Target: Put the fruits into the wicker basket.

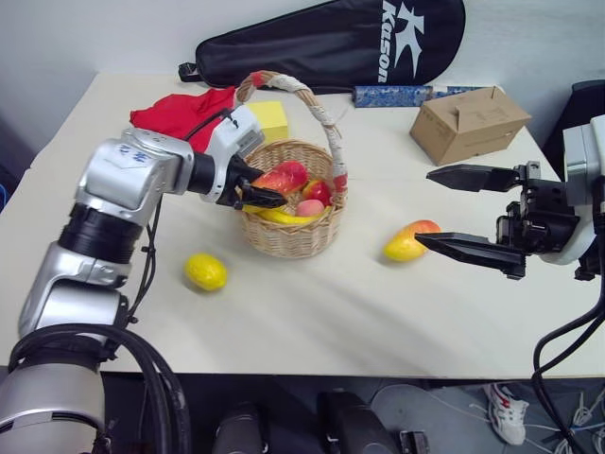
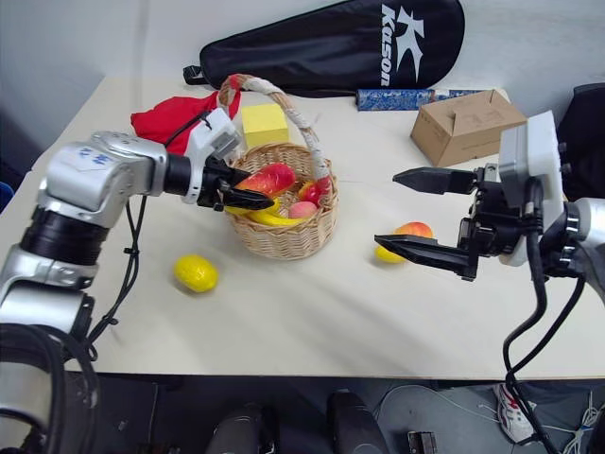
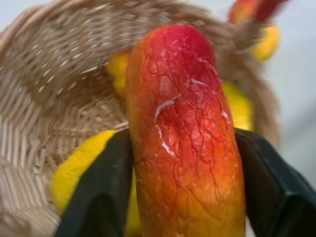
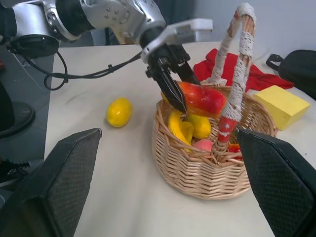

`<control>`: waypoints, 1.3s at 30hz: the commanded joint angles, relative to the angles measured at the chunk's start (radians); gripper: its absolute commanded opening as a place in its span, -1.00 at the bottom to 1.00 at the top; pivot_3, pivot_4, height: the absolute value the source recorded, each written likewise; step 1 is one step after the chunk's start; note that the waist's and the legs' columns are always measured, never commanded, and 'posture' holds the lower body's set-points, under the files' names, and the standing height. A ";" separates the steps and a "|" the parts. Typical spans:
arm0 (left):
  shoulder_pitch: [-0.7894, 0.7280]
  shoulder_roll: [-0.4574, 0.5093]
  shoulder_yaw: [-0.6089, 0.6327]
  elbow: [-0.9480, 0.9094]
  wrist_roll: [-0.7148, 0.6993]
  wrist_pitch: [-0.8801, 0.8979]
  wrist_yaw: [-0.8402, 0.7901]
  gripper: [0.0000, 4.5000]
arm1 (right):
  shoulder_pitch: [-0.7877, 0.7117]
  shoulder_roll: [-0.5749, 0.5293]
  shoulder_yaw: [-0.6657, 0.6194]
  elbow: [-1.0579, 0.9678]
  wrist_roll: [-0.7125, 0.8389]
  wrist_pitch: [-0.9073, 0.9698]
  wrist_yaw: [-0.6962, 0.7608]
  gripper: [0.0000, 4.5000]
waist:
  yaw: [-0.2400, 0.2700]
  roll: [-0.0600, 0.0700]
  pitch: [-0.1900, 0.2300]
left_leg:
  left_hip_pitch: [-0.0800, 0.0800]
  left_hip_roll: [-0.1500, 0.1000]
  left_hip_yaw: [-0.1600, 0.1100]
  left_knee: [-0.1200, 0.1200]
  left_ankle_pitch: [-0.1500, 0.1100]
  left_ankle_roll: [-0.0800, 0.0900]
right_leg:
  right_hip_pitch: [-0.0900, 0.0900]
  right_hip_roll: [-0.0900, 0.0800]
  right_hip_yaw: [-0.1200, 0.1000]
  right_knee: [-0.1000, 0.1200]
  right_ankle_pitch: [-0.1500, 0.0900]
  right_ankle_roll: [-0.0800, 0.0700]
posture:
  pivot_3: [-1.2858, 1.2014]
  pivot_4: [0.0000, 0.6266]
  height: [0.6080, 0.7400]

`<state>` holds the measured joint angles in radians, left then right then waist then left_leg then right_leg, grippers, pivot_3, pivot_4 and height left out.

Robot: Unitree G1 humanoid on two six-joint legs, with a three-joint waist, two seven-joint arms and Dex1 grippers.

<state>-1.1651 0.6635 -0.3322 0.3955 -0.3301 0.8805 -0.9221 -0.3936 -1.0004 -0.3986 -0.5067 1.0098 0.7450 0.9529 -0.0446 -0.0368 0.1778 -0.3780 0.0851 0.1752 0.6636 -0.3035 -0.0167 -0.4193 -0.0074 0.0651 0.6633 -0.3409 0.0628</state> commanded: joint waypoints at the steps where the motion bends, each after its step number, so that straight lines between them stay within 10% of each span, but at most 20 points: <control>1: 0.001 0.026 0.095 -0.044 -0.014 -0.046 -0.046 0.88 | 0.006 0.005 -0.046 -0.056 0.045 -0.001 -0.045 1.00 | -0.009 0.000 0.000 | 0.000 0.000 0.000 0.000 0.000 0.000 | 0.000 0.000 0.000 0.001 0.000 0.000 | 0.03 -0.52 1.00; 9: 0.366 0.305 0.343 -0.428 -0.204 -0.134 -0.379 0.98 | -0.023 -0.015 -0.008 -0.055 0.080 0.014 -0.085 1.00 | -0.028 0.001 0.000 | 0.000 0.002 -0.002 0.002 0.001 -0.002 | 0.000 -0.001 -0.001 0.006 0.000 -0.001 | 0.03 -0.52 1.00; 15: 0.630 0.495 0.339 -0.450 -0.050 -0.433 -0.502 0.98 | -0.069 -0.015 0.035 -0.036 0.081 0.026 -0.084 1.00 | -0.031 0.001 0.000 | 0.004 0.000 -0.004 0.002 0.002 -0.002 | 0.004 -0.003 -0.003 0.005 -0.001 -0.002 | 0.03 -0.52 1.00; 34: 0.505 0.318 0.034 -0.065 0.477 -1.020 -0.378 0.98 | -0.116 0.024 0.075 -0.055 0.109 0.038 -0.157 1.00 | -0.015 0.001 0.000 | 0.004 0.001 -0.002 0.000 0.000 0.001 | 0.004 -0.002 -0.002 0.001 -0.001 -0.002 | 0.03 -0.52 1.00; 39: 0.520 0.308 0.075 -0.097 0.389 -0.960 -0.440 0.50 | -0.105 0.020 0.066 -0.063 0.121 0.038 -0.168 1.00 | -0.013 0.002 0.000 | 0.005 0.001 -0.002 0.000 0.000 0.001 | 0.005 -0.002 -0.002 0.003 -0.001 -0.002 | 0.03 -0.52 1.00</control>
<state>-0.6616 0.9733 -0.2812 0.3171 0.0943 -0.1216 -1.3366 -0.4989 -0.9758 -0.2854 -0.5469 1.1097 0.7871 0.7921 -0.0575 -0.0346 0.1774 -0.3727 0.0857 0.1732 0.6641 -0.3030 -0.0153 -0.4139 -0.0098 0.0630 0.6667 -0.3419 0.0611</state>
